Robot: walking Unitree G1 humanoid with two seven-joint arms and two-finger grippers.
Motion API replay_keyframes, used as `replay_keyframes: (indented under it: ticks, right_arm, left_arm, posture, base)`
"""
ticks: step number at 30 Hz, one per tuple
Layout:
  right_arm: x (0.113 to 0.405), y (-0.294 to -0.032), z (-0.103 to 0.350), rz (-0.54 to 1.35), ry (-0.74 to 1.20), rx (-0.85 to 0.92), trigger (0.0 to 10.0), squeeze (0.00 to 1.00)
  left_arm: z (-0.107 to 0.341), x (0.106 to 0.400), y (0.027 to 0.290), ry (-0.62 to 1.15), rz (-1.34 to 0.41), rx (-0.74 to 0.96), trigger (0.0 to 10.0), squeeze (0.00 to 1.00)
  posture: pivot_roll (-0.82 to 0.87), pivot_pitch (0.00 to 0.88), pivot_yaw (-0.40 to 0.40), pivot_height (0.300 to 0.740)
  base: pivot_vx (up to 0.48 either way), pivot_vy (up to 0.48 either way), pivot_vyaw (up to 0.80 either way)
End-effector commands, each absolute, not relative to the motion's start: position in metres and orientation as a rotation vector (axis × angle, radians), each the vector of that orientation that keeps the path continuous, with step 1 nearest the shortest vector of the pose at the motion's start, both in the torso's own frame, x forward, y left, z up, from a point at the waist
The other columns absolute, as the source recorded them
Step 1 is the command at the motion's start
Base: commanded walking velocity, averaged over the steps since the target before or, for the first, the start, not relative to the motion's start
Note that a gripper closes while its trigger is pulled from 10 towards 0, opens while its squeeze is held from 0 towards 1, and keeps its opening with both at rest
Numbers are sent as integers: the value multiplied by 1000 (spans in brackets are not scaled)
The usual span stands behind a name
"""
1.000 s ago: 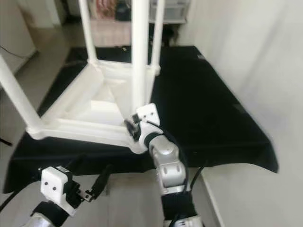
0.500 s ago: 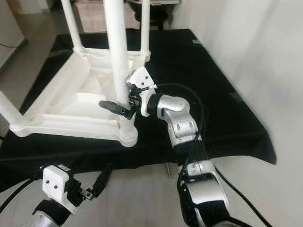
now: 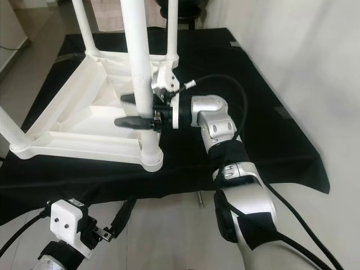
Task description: Building children table
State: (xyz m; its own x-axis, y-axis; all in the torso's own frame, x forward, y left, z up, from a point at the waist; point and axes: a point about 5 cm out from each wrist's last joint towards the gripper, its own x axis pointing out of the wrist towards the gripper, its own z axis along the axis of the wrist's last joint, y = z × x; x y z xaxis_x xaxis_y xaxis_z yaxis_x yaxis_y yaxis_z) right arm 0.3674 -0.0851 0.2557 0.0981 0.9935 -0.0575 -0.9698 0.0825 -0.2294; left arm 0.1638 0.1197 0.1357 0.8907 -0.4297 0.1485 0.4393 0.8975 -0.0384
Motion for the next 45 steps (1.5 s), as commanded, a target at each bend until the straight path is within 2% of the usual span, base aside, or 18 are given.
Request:
replay_keyframes:
  ticks: [1,9,13,14,16,17,18,20,22,28,29,32,33,37,41,42,44,45]
  right_arm:
    - [366,-81,259,1510,-137,-259,0,0]
    - [368,-101,252,1458,-120,-265,0,0]
    - [364,-122,233,1273,-96,-294,0,0]
    - [365,-116,214,1025,-48,-278,0,0]
    - [365,-116,214,1025,-48,-278,0,0]
    - [364,-116,193,672,8,-280,0,0]
    - [341,-106,163,487,88,-224,0,0]
    - [341,-106,163,487,88,-224,0,0]
    - [312,-92,141,370,159,-146,0,0]
    - [313,-72,145,423,152,-118,0,0]
    - [314,-68,145,448,169,-119,10000,0]
    - [310,-62,146,442,190,-113,10000,0]
    - [313,-58,153,475,157,-65,10000,1000]
    - [316,-53,176,571,63,16,10000,1000]
    - [320,-46,201,925,-53,-29,10000,1000]
    - [320,-46,201,925,-53,-29,10000,1000]
    - [316,-43,206,1078,-76,-65,10000,1000]
    - [313,-42,208,1189,-87,-102,10000,0]
  left_arm:
    - [136,162,119,-127,-452,-73,10000,0]
    - [136,163,118,-127,-454,-78,10000,0]
    - [136,163,120,-128,-453,-78,10000,0]
    - [137,163,122,-129,-451,-77,10000,0]
    - [137,163,122,-129,-451,-77,10000,0]
    - [137,163,124,-129,-449,-75,10000,0]
    - [137,165,126,-129,-451,-71,10000,0]
    - [137,165,126,-129,-451,-71,10000,0]
    - [136,168,128,-126,-454,-67,10000,0]
    - [135,171,127,-127,-459,-69,10000,0]
    - [135,172,128,-130,-450,-68,10000,0]
    - [135,172,128,-134,-441,-67,10000,0]
    - [135,172,128,-133,-442,-69,10000,0]
    - [134,173,126,-131,-452,-74,10000,0]
    - [134,172,125,-132,-459,-80,10000,0]
    - [134,172,125,-132,-459,-80,10000,0]
    - [135,171,124,-133,-459,-82,10000,0]
    - [135,170,124,-134,-459,-82,10000,0]
  posture:
    - [143,145,-26,740]
    - [121,143,-27,740]
    - [104,149,-34,740]
    - [83,150,-30,740]
    - [83,150,-30,740]
    - [70,151,-24,740]
    - [82,147,-12,740]
    - [82,147,-12,740]
    - [68,129,-5,740]
    - [78,118,-24,740]
    - [74,114,-21,740]
    - [73,113,-21,740]
    - [71,109,-23,740]
    - [68,107,-23,740]
    - [67,110,-27,740]
    - [67,110,-27,740]
    - [71,111,-28,740]
    - [79,112,-29,740]
  base:
    - [0,0,0]
    - [0,0,0]
    - [0,0,0]
    - [0,0,0]
    - [0,0,0]
    - [0,0,0]
    - [0,0,0]
    - [0,0,0]
    - [0,0,0]
    - [0,0,0]
    - [0,0,0]
    - [0,0,0]
    - [0,0,0]
    - [0,0,0]
    - [0,0,0]
    - [0,0,0]
    - [0,0,0]
    - [0,0,0]
